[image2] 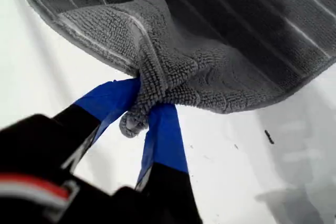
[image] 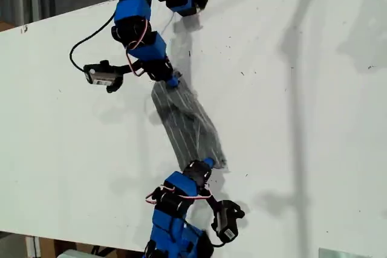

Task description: Grasp corners of a square towel and fold twice.

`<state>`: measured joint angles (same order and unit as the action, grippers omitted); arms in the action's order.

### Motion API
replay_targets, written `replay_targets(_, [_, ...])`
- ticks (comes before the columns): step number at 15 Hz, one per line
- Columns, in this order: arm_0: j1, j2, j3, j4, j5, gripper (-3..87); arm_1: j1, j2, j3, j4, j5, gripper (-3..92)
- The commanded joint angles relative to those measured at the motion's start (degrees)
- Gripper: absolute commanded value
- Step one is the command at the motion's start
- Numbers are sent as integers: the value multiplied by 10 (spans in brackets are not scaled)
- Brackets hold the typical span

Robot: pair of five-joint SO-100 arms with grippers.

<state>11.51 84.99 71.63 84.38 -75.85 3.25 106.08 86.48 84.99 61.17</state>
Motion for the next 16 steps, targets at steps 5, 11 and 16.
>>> replay_targets(5, [-141,214,233,-18,14,-2,138,-39,11,-65,-77,-1])
replay_targets(11, [-304,243,366,-91,91,-2,228,-163,-62,-76,-156,-1])
replay_targets(16, [-365,212,389,-100,107,-2,272,-266,-99,-83,-183,-1])
